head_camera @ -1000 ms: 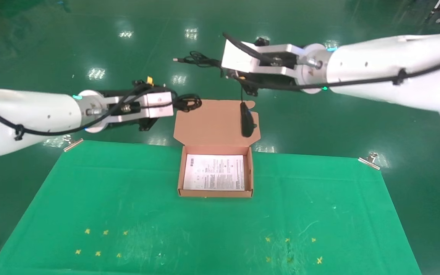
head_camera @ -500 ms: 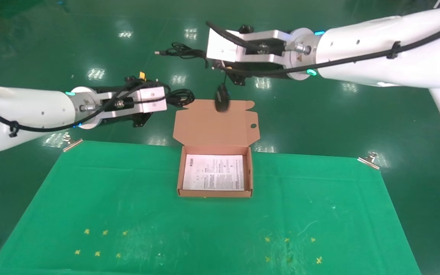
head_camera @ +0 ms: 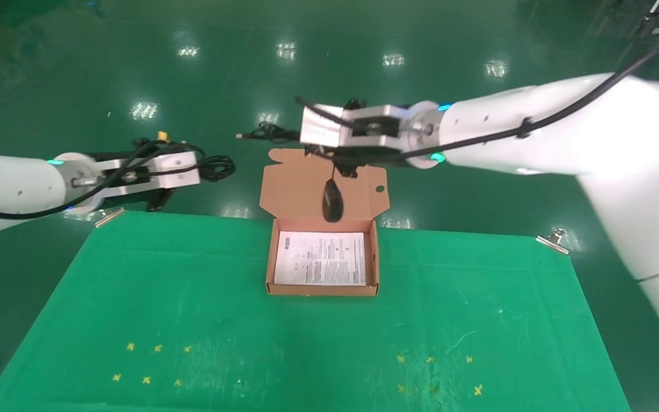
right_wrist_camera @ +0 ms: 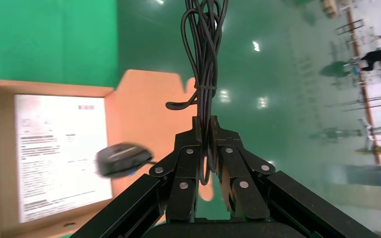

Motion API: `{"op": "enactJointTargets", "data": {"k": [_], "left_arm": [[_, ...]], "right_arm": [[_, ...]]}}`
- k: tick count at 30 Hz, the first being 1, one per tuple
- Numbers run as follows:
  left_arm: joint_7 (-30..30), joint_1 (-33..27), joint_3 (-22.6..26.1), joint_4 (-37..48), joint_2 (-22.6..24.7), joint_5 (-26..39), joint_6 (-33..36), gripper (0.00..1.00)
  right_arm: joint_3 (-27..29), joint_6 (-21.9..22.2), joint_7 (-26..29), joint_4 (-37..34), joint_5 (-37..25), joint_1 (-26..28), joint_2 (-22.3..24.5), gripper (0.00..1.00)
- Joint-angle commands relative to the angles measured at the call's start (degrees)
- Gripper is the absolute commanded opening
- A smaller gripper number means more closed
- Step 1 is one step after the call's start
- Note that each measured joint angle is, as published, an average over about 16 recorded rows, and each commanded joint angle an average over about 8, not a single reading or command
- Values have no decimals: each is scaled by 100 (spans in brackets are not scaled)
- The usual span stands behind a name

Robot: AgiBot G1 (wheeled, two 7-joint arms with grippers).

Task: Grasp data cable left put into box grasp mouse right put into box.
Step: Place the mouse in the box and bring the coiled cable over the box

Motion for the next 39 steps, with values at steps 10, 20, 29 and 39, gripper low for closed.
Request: {"op": "enactJointTargets", "data": {"k": [10,20,29,39], "left_arm": [[-372,51,-5,-104,-52,372,138,0],[-421,67,-7,-155,-57,411,160,0],[-430,70,-8,-164,-58,417,164,0],[-432,71,-8,-166,-58,419,165,0]], "right_arm": [[-399,273,-233,-507,386,-185,-203,0],[-1028,501,-154,-527,1086,-392,-235,0],[-1557,914,155,-806,1740,-612,-252,0],[-2006,1170,614,-1583,2303,-726,-247,0]]}}
